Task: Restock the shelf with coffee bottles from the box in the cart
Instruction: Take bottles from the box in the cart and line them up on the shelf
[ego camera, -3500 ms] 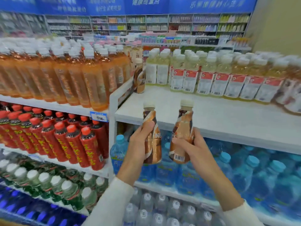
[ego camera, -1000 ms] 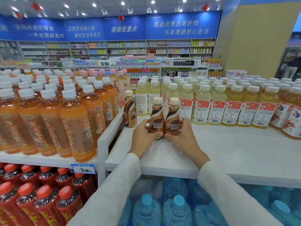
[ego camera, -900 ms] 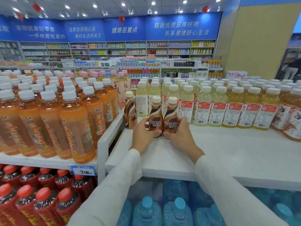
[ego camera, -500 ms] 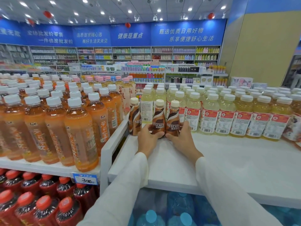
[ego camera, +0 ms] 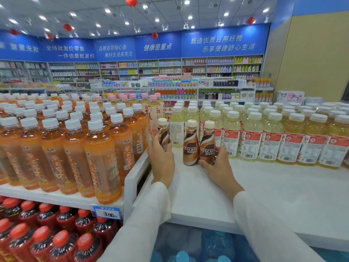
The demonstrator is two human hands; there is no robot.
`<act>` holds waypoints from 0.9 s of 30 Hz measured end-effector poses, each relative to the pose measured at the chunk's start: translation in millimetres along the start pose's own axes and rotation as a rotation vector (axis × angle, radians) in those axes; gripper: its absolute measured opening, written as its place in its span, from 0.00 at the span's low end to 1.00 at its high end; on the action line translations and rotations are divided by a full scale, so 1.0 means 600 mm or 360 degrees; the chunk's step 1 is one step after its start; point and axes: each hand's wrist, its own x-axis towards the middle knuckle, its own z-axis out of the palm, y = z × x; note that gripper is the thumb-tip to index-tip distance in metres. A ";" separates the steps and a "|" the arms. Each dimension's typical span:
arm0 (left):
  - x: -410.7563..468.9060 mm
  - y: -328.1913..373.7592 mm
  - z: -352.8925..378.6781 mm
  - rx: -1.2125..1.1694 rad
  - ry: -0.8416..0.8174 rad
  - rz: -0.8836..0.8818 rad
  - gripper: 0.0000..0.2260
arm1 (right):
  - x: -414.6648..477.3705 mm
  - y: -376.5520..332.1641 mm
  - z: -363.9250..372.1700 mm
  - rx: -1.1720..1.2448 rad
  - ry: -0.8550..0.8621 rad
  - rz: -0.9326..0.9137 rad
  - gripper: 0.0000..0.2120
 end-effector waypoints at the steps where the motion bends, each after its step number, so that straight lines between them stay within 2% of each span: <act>1: 0.011 -0.001 -0.004 0.0047 0.0055 0.0026 0.26 | 0.001 0.002 0.001 0.0007 0.0000 -0.0002 0.28; 5: 0.039 -0.006 0.001 0.0266 -0.0026 0.0025 0.36 | 0.003 0.005 0.001 0.0035 0.0010 -0.0005 0.28; 13: 0.054 0.005 0.006 0.0343 -0.0134 -0.0046 0.43 | 0.003 0.009 0.002 0.0035 0.0001 -0.0003 0.27; 17: 0.073 -0.006 -0.002 0.0293 -0.0234 -0.0063 0.41 | 0.004 0.009 0.002 0.0046 -0.0001 -0.0007 0.27; 21: 0.078 -0.008 -0.021 0.0207 -0.0459 -0.0039 0.32 | 0.003 0.009 0.002 0.0030 -0.0002 0.0000 0.27; 27: 0.088 -0.002 -0.028 0.0374 -0.0680 0.0037 0.34 | 0.002 0.009 0.001 0.0030 0.0000 -0.0003 0.27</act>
